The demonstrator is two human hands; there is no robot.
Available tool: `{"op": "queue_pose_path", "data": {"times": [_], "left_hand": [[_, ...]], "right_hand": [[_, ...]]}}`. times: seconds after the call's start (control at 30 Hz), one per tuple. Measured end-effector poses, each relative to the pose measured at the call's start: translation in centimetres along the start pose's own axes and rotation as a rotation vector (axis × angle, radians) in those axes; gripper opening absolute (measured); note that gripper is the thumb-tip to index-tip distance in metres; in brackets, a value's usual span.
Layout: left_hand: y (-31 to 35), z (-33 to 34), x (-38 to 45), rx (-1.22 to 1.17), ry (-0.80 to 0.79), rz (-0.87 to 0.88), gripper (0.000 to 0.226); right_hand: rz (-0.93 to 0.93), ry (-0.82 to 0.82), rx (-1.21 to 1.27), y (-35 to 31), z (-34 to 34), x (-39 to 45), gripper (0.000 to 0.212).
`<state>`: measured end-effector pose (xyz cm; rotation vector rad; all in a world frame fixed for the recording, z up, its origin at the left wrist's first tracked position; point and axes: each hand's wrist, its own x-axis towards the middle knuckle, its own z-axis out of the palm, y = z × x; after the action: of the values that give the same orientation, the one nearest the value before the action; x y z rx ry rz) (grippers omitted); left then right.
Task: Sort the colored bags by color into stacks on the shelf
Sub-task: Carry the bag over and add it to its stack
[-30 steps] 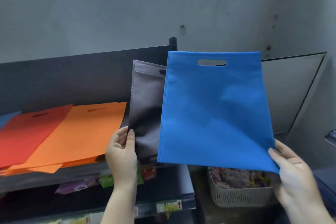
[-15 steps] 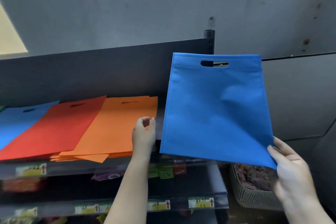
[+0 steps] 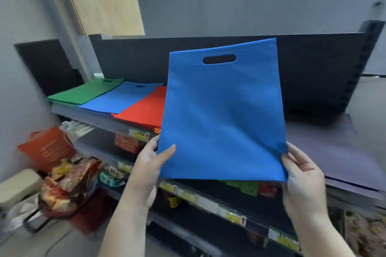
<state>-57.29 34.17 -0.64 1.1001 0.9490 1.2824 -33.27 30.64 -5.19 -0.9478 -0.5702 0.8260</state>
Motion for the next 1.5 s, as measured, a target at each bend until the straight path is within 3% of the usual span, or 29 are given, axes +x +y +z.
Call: {"op": "queue_pose_path", "data": {"times": [0.37, 0.57, 0.77, 0.9, 1.0, 1.2, 1.5], "left_hand": [[1.9, -20.8, -0.5, 0.143, 0.393, 0.207, 0.033], [3.6, -30.7, 0.5, 0.264, 0.511, 0.284, 0.027], [3.9, -36.7, 4.0, 0.358, 0.590, 0.331, 0.016], [4.0, -39.0, 8.2, 0.400, 0.606, 0.354, 0.018], [4.5, -40.2, 12.1, 0.434, 0.592, 0.400, 0.017], [5.8, -41.6, 20.9, 0.486, 0.489, 0.441, 0.012], [5.1, -41.8, 31.5, 0.558, 0.347, 0.465, 0.015]], "right_hand": [[0.128, -0.246, -0.016, 9.4, 17.4, -6.1, 0.034], [0.180, -0.348, -0.099, 13.8, 25.7, -9.2, 0.034], [0.092, -0.424, -0.284, 17.0, 31.1, -8.8, 0.035], [0.008, -0.448, -0.342, 18.7, 34.3, -6.6, 0.047], [-0.074, -0.448, -0.367, 19.9, 36.7, -4.3, 0.044], [-0.216, -0.370, -0.401, 21.7, 41.2, 1.4, 0.035], [-0.367, -0.215, -0.624, 22.6, 43.7, 6.8, 0.041]]}}
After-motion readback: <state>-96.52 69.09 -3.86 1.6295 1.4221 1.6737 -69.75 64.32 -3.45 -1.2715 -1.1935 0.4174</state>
